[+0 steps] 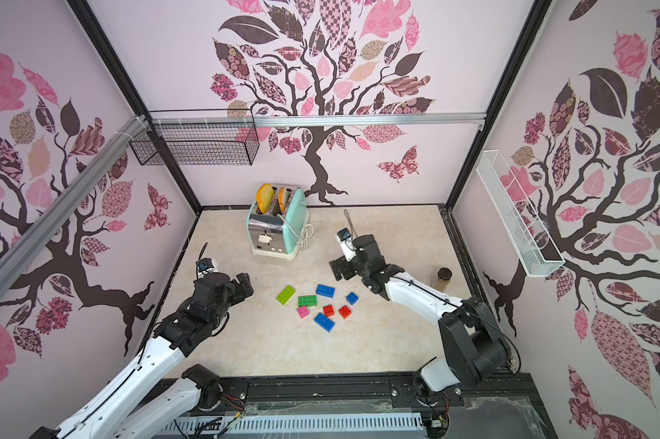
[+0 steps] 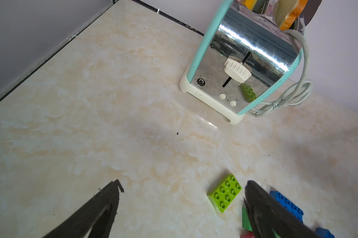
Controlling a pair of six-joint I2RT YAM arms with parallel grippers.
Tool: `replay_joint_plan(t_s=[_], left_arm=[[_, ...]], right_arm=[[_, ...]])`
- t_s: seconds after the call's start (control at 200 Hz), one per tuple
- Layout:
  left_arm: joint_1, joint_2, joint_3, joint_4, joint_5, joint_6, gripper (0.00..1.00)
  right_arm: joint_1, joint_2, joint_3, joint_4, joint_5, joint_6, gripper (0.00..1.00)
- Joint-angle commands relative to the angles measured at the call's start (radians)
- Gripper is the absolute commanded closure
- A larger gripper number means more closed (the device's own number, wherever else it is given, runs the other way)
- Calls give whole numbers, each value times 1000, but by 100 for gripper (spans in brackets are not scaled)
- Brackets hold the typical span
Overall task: Assemble a heart with lego
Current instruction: Pick up the lego brick from the center of the board.
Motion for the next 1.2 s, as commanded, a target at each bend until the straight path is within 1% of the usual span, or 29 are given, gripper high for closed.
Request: replay_joint_plan(t_s=[0.0, 0.085, 0.15, 0.215, 0.265, 0.38, 0.52, 0.615, 0.715, 0.785, 0.93, 1.035, 1.195], left_arm=[[-3, -20, 7, -63, 8, -32, 3], [-2, -13, 33, -92, 12, -39, 3], [-1, -1, 49, -104, 16, -47, 3], [-1, 18, 77, -123, 26, -53, 3], [-1, 31, 94, -135, 36, -57, 3], [13, 42, 126, -164, 53, -76, 3], [67, 23, 117, -153, 112, -78, 3], [146, 22, 102, -123, 227, -66, 3], [193, 53, 101, -99, 314, -45, 3], [199, 78, 114, -97, 331, -32, 3], [201, 111, 121, -86, 355, -17, 3], [207, 114, 111, -70, 365, -16, 3], [211, 128, 102, -48, 396, -17, 3]], right_arm=[[107, 52, 49, -190, -35, -70, 2], [185, 94, 76, -223, -45, -110, 7], [218, 130, 104, -250, -56, -137, 14], [235, 162, 131, -276, -75, -166, 22], [251, 178, 142, -288, -85, -193, 26], [269, 192, 154, -288, -66, -219, 31], [276, 193, 175, -323, -104, -220, 37], [292, 206, 200, -356, -77, -181, 38], [295, 216, 207, -372, -50, -142, 38], [294, 218, 209, -378, -58, -141, 39], [300, 214, 215, -417, -107, -139, 45], [309, 200, 195, -404, -62, -101, 47], [310, 189, 182, -429, -58, -101, 48]])
